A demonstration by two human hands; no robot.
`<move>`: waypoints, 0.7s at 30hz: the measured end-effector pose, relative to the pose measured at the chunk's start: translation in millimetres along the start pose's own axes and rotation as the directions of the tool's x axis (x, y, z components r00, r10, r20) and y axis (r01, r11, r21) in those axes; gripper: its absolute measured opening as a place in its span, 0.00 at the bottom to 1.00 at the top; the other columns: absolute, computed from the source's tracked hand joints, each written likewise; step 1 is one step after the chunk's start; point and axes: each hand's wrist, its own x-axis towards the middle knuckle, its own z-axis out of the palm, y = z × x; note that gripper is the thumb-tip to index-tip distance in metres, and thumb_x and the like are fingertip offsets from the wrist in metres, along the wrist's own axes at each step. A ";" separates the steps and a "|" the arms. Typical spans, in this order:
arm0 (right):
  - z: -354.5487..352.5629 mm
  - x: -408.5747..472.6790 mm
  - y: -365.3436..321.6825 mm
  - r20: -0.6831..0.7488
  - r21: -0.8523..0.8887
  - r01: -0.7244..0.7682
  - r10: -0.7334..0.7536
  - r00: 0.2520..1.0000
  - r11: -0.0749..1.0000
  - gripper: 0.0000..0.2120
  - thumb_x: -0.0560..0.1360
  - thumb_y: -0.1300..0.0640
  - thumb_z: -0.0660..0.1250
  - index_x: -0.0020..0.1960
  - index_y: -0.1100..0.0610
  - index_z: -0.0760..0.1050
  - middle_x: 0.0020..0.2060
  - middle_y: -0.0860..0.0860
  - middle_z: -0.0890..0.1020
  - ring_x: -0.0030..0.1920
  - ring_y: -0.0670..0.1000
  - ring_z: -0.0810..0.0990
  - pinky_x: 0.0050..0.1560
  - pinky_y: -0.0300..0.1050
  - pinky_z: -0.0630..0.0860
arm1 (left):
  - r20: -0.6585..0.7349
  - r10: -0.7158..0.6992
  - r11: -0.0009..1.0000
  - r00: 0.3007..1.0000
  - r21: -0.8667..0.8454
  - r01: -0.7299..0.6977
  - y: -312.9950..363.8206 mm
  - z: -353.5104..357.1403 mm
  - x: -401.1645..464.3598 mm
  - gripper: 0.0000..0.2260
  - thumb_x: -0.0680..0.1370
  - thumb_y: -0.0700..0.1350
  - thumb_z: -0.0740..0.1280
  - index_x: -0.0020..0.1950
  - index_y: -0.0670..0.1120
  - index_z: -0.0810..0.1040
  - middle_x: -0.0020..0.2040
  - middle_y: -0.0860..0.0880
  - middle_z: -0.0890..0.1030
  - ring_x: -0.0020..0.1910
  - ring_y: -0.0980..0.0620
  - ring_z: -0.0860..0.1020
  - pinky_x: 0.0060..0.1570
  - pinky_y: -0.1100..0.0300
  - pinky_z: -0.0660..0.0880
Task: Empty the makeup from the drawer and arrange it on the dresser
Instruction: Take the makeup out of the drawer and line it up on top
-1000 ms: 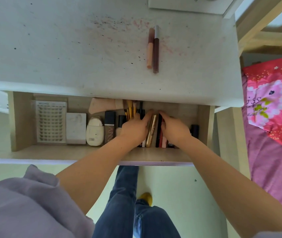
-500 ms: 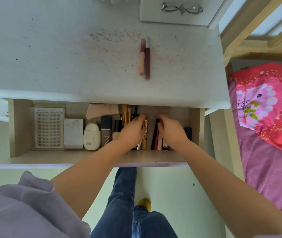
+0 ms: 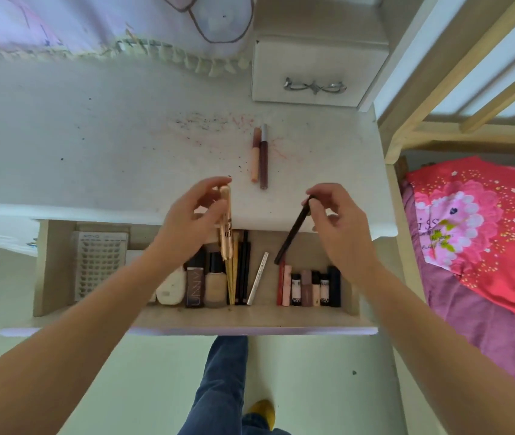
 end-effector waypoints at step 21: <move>48.1 169.1 39.4 0.028 -0.433 -0.060 0.080 0.996 0.899 0.10 0.79 0.54 0.60 0.56 0.56 0.75 0.48 0.52 0.79 0.44 0.49 0.75 0.49 0.43 0.73 | -0.055 -0.103 0.874 0.993 0.472 0.117 -7.8 24.0 170.6 0.15 0.79 0.51 0.60 0.64 0.48 0.72 0.44 0.51 0.77 0.40 0.53 0.74 0.40 0.61 0.69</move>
